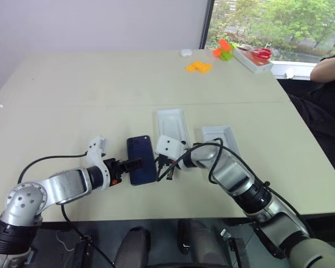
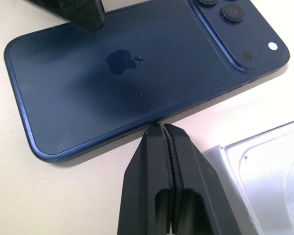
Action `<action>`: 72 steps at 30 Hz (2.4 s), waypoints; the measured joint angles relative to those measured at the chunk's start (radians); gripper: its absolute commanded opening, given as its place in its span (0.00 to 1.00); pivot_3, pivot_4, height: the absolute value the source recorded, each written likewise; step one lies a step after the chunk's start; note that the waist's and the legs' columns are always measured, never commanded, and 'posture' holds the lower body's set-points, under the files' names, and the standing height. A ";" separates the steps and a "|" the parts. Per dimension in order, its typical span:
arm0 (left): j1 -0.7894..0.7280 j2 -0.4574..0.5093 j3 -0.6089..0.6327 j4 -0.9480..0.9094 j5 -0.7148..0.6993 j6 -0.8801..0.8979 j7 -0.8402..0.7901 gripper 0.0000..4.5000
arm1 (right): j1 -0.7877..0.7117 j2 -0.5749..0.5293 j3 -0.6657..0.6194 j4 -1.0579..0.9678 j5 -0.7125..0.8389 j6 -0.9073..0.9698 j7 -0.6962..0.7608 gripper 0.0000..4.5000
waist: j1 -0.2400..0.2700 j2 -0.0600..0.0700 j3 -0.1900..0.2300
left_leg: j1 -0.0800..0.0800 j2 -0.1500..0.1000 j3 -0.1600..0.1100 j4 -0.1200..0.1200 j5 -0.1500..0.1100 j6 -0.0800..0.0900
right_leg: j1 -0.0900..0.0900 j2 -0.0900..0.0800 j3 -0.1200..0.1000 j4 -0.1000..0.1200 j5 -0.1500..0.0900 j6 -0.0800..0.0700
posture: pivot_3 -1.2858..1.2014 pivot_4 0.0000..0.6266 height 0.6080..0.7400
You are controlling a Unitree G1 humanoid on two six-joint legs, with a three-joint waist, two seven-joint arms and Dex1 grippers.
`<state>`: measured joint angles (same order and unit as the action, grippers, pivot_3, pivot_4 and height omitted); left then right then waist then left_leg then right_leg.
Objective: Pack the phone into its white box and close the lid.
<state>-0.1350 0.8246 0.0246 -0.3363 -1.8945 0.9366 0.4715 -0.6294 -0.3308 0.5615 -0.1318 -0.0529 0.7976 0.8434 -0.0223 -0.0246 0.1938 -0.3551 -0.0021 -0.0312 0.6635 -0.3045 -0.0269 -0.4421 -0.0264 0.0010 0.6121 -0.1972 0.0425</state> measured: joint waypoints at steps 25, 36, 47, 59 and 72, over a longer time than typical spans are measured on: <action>-0.011 -0.128 -0.022 -0.002 -0.052 -0.050 0.076 1.00 | -0.001 -0.009 0.006 -0.005 0.006 0.005 0.022 0.01 | 0.008 0.000 0.000 | 0.000 -0.001 0.000 0.000 0.001 -0.002 | 0.001 -0.003 0.000 -0.001 0.000 0.000 | 0.52 0.24 1.00; -0.021 -0.131 -0.036 -0.001 -0.058 -0.048 0.077 1.00 | -0.005 -0.003 0.008 -0.008 0.017 0.022 0.029 0.01 | 0.005 0.000 0.000 | -0.001 -0.001 0.000 -0.001 0.001 -0.002 | 0.000 -0.002 0.000 -0.001 0.000 0.001 | 0.52 0.24 1.00; 0.004 -0.127 -0.028 0.019 -0.064 -0.048 0.078 0.24 | -0.008 -0.002 0.010 -0.007 0.018 0.022 0.029 0.00 | 0.002 0.000 0.000 | -0.001 -0.001 0.000 -0.001 0.001 -0.002 | 0.000 -0.002 0.000 -0.002 -0.001 0.001 | 0.52 0.24 1.00; 0.041 -0.138 0.029 0.013 -0.080 -0.052 0.049 0.01 | -0.012 -0.002 0.013 -0.002 0.019 0.010 0.027 0.00 | 0.000 0.000 0.001 | -0.001 0.000 0.000 -0.001 0.001 -0.002 | -0.001 -0.001 0.000 -0.002 -0.001 0.001 | 0.52 0.24 1.00; 0.026 -0.167 0.148 -0.031 -0.069 -0.094 -0.016 0.01 | 0.048 -0.252 -0.058 -0.218 0.066 0.011 0.115 0.00 | 0.012 0.001 0.004 | -0.016 -0.001 -0.001 -0.001 0.001 -0.002 | -0.005 -0.004 -0.004 -0.013 0.002 0.003 | 0.52 0.24 1.00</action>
<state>-0.1088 0.6575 0.1729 -0.3671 -1.9634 0.8429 0.4551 -0.5817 -0.5826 0.5037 -0.3493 0.0135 0.8091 0.9581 -0.0100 -0.0238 0.1974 -0.3711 -0.0031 -0.0327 0.6629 -0.3037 -0.0289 -0.4474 -0.0307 -0.0030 0.5995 -0.1951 0.0454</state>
